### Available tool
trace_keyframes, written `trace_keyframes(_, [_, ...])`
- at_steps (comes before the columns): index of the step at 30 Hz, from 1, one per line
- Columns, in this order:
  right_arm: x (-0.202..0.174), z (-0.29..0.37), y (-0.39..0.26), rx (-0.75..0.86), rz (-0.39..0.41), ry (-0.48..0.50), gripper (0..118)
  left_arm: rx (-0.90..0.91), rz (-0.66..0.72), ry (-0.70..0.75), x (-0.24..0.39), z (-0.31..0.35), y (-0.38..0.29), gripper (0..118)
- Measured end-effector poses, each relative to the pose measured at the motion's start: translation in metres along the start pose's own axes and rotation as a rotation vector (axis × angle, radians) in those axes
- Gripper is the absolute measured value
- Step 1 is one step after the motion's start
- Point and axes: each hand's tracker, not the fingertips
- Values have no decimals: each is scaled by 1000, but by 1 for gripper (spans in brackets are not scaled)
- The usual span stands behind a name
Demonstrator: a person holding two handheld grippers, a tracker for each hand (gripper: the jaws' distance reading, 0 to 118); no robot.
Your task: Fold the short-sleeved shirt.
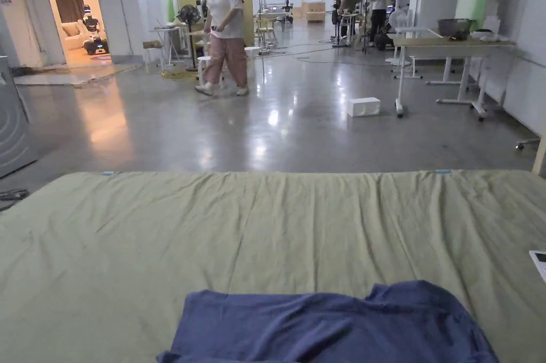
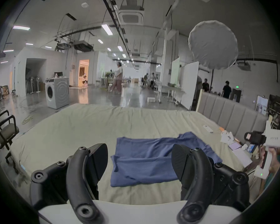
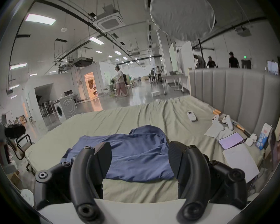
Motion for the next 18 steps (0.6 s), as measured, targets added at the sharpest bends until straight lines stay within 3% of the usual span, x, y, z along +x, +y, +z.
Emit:
trace_keyframes(2, [-14,11,0,4,-19,-7,75,49,-53,24,19,16,2,79])
trace_keyframes(3, [-19,14,4,-5,-2,29,71,59,-79,46,27,20,1,68])
trace_keyframes(4, [-26,18,5,23,41,38,61,58,-114,56,33,23,-1,37])
trace_keyframes(5, [-34,24,5,60,84,14,50,47,-145,45,40,27,-3,12])
trace_keyframes(6, [-39,27,7,76,122,4,35,40,-176,67,46,28,-6,9])
trace_keyframes(7, [-44,31,9,76,148,7,7,23,-199,93,51,29,-9,9])
trace_keyframes(8, [-48,34,9,68,148,16,0,1,-220,67,53,32,-11,5])
trace_keyframes(12, [-60,39,8,45,164,36,0,-8,-208,45,56,44,-17,0])
trace_keyframes(14, [-70,40,8,83,245,-13,0,-11,-188,37,55,46,-17,0])
trace_keyframes(18, [-69,40,10,65,219,10,0,-4,-97,32,43,45,-17,0])
